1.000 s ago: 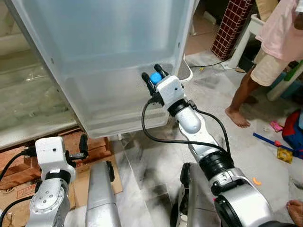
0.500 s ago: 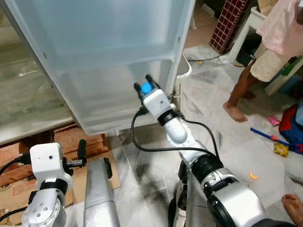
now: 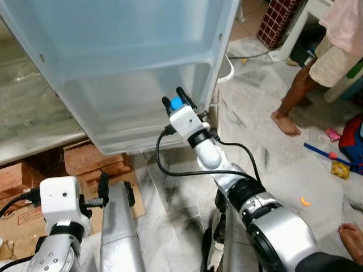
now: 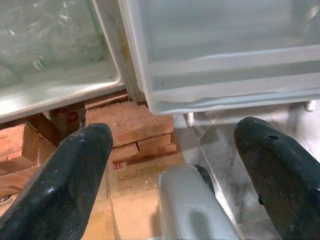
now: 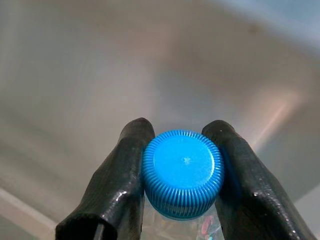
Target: Restocking fridge
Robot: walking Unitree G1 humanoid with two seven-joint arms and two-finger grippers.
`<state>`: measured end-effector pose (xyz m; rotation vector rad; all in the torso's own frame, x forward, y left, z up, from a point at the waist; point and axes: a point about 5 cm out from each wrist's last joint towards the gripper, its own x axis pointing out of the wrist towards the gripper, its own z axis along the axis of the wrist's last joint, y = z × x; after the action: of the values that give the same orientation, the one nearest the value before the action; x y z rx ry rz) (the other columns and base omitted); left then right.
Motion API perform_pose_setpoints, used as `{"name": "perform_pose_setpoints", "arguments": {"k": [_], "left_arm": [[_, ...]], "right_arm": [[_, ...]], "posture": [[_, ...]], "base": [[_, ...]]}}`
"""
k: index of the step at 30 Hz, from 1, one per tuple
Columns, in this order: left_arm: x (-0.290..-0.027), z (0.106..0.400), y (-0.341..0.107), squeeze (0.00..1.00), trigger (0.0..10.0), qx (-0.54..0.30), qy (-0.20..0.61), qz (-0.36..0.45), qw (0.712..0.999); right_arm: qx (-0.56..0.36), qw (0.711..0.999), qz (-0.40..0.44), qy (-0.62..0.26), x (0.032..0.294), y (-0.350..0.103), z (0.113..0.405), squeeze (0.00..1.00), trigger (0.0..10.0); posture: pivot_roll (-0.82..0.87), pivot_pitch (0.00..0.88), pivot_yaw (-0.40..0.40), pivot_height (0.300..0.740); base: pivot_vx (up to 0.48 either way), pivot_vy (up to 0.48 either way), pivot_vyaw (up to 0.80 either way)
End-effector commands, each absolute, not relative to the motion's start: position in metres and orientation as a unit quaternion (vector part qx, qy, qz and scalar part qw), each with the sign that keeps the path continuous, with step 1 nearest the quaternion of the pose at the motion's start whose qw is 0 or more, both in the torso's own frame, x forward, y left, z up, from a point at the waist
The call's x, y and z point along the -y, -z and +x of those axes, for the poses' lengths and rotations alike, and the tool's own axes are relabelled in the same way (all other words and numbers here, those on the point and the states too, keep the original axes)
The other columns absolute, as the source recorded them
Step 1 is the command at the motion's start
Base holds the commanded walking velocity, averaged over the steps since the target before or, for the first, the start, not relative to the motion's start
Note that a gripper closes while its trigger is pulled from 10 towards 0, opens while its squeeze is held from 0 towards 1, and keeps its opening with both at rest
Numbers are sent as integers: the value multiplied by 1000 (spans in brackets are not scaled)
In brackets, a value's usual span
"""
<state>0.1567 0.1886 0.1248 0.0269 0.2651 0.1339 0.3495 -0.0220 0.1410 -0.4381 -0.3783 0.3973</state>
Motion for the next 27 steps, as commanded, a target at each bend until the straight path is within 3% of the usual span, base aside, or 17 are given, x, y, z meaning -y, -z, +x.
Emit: {"name": "perform_pose_setpoints", "arguments": {"k": [1,5,6,7,18,27], "left_arm": [[-187,153,-125,0,10000,-141,-66,13,988],[-187,153,-125,0,10000,-144,-69,12,987],[-187,153,-125,0,10000,-145,-70,11,987],[-187,154,-125,0,10000,-145,-70,11,987],[-185,170,-119,0,10000,-141,-70,4,988],[-182,194,-113,0,10000,-127,-66,-3,990]], "right_arm": [[131,954,-211,-170,29,-134,357,0,10000],[108,959,-202,-169,27,-137,362,0,10000],[101,962,-190,-167,27,-139,364,400,10000],[103,962,-189,-167,27,-142,365,1000,10000],[199,944,-220,-144,38,-173,373,1000,10000],[242,937,-172,-186,67,-167,355,1000,10000]], "posture": [[276,269,-43,508],[275,268,-46,508],[275,268,-47,508],[274,266,-49,508],[235,213,-56,508],[165,119,-59,508]], "base": [[0,0,0],[0,0,0],[0,0,0],[0,0,0],[0,0,0],[0,0,0]]}}
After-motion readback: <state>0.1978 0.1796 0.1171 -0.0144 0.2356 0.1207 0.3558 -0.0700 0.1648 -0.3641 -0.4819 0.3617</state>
